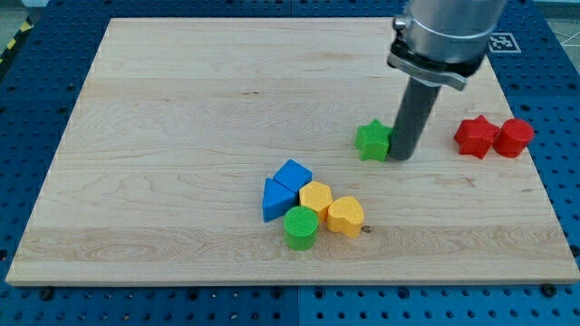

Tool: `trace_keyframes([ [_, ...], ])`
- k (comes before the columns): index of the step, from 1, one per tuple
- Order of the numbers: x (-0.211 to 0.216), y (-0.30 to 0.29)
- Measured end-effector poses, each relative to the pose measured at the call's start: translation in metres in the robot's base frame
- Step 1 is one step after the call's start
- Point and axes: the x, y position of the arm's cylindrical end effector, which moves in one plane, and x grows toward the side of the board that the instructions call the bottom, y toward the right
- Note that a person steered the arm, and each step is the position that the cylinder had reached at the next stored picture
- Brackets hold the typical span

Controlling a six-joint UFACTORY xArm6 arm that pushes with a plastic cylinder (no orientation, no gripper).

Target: Push the green star to the top center

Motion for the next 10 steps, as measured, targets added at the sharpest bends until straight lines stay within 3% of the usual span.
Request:
trace_keyframes([
  [5, -0.005, -0.104],
  [8, -0.035, -0.182],
  [10, -0.062, -0.176],
])
